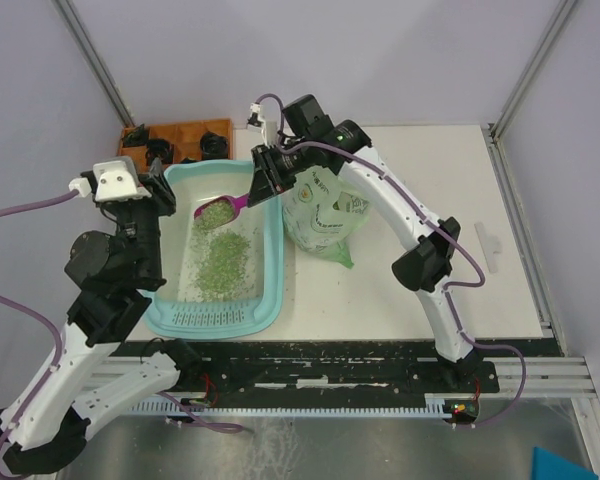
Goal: Fill the litter box with clean litter
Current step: Pour the cat litter into the litter box.
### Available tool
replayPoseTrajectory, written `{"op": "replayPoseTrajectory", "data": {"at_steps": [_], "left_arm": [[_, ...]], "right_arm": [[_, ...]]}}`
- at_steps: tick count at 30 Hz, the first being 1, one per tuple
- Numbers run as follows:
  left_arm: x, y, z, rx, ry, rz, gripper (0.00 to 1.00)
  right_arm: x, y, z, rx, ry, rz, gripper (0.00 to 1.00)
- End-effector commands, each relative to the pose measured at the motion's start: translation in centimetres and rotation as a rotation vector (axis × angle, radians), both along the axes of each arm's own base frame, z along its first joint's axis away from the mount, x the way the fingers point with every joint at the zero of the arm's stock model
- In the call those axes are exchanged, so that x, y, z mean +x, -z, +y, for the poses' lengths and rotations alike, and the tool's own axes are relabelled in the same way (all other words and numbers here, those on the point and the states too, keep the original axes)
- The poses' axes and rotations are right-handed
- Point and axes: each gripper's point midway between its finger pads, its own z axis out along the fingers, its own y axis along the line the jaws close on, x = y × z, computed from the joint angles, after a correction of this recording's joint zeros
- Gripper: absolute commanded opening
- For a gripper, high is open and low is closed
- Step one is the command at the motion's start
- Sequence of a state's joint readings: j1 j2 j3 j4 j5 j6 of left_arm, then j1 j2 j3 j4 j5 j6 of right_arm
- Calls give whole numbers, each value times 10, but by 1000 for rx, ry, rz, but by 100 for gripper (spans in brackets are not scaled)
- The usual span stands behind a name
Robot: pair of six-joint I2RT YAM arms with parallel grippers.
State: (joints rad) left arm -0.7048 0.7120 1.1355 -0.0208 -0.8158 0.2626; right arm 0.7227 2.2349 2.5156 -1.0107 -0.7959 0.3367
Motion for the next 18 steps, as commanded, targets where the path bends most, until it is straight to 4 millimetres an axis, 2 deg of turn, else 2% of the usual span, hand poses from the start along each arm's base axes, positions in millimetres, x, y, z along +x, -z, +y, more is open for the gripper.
{"op": "replayPoseTrajectory", "data": {"at_steps": [1, 5, 10, 14, 18], "left_arm": [[0, 9, 3, -14, -25, 6, 48], [3, 19, 0, -21, -20, 20, 48], [4, 22, -1, -36, -17, 18, 47], [4, 27, 0, -51, -19, 21, 47], [3, 33, -1, -66, -14, 25, 47]], "right_arm": [[21, -32, -4, 36, 25, -240, 2], [32, -36, -5, 32, 41, -310, 2], [43, -40, 0, 52, 65, -346, 2], [59, -48, 4, 78, 104, -400, 2], [78, -44, 6, 73, 133, -469, 2]]}}
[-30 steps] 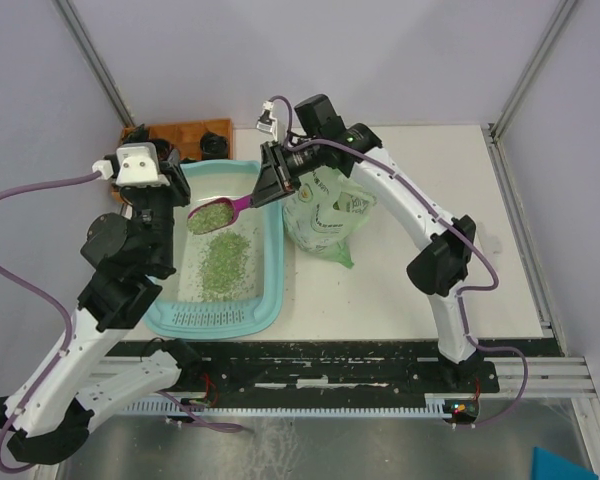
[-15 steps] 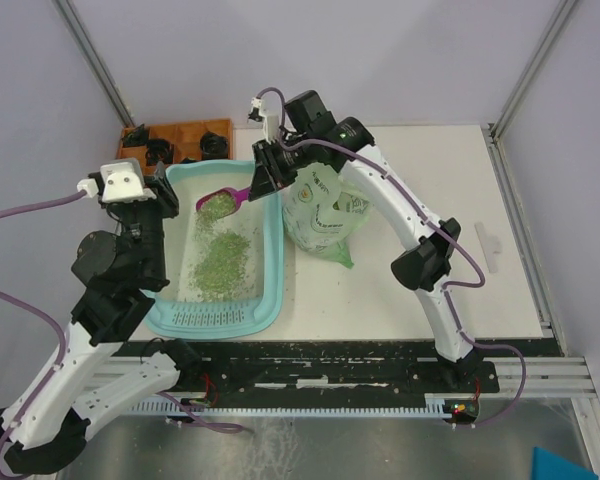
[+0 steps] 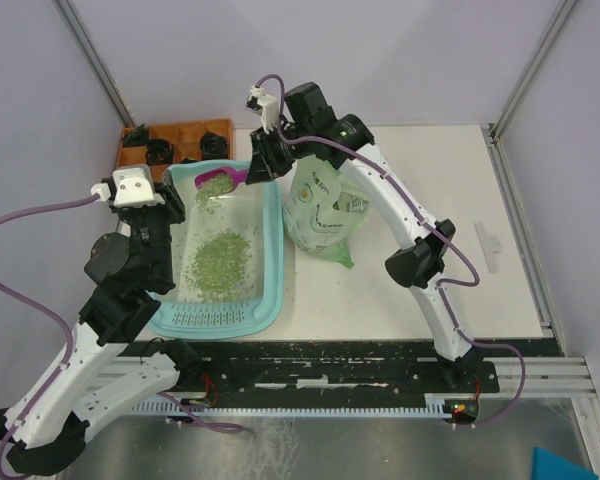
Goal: Fill the litter box with clean litter
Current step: Pour the cat litter into the litter box.
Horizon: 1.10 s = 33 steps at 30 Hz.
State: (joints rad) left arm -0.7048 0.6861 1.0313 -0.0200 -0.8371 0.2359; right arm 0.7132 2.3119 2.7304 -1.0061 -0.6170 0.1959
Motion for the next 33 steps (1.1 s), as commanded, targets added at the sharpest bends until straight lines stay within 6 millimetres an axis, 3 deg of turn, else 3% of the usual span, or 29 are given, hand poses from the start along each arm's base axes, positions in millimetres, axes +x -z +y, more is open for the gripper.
{"op": "replayPoseTrajectory", "data": {"at_steps": [1, 13, 25, 33], "left_arm": [[-3, -2, 2, -86, -2, -33, 47], [2, 10, -2, -69, -5, -8, 46], [-2, 17, 2, -80, -10, 3, 46], [-4, 18, 4, -93, -5, -7, 46]], "right_arm": [[30, -23, 6, 61, 38, -182, 2], [64, -5, 11, -36, 43, -438, 2], [39, 37, 23, -278, -88, -652, 2], [25, 17, 23, -339, -81, -812, 2]]}}
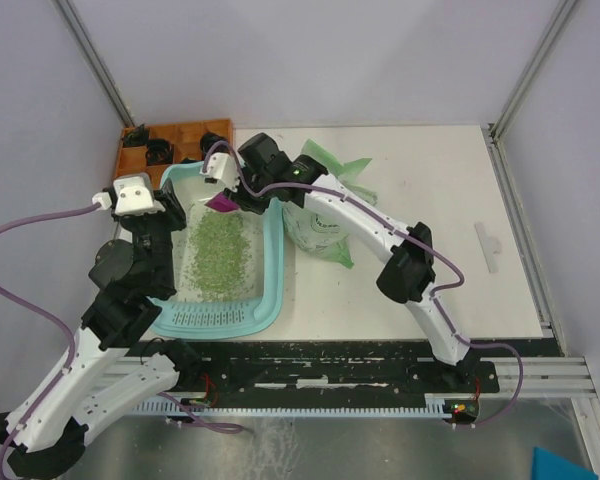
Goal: Fill the litter box with clean litter
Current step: 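Pour the cat litter into the litter box, then scoop the cat litter from the cat litter bag.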
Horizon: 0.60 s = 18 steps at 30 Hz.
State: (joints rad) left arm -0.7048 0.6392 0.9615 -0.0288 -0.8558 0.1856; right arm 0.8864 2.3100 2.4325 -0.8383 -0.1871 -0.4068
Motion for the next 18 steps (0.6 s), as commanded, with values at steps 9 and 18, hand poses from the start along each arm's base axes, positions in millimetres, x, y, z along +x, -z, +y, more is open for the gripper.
{"op": "replayPoseTrajectory", "data": {"at_steps": [9, 18], "left_arm": [[-3, 1, 0, -71, 11, -29, 46], [1, -6, -18, -51, 104, -42, 50]], "right_arm": [[-1, -92, -17, 87, 63, -216, 2], [-6, -147, -56, 153, 155, -186, 2]]}}
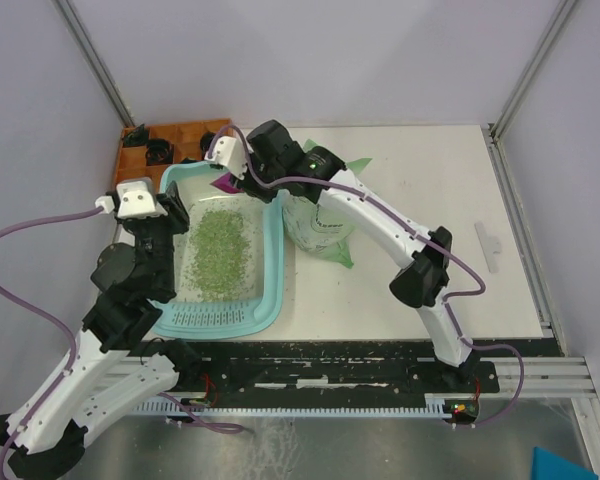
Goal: Fill the litter box with clean litter
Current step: 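Scoop the cat litter from the cat litter bag.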
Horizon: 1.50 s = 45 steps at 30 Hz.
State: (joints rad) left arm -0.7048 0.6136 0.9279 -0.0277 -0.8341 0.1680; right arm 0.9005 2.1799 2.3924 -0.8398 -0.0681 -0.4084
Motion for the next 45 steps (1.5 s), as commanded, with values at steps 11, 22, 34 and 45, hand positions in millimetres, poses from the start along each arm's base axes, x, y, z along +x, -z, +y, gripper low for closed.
{"op": "replayPoseTrajectory", "data": {"at_steps": [11, 22, 34, 45], "left_arm": [[45, -30, -86, 85, 264, -56, 58], [95, -56, -182, 36, 511, -130, 58], [130, -80, -255, 88, 691, -177, 63], [145, -61, -302, 93, 810, -134, 61]], "right_arm": [[14, -206, -184, 287, 386, -226, 1], [-5, -187, -320, 415, 661, 58, 1], [-81, -158, -330, 648, 399, 639, 2], [-155, -168, -308, 689, 160, 705, 2]]}}
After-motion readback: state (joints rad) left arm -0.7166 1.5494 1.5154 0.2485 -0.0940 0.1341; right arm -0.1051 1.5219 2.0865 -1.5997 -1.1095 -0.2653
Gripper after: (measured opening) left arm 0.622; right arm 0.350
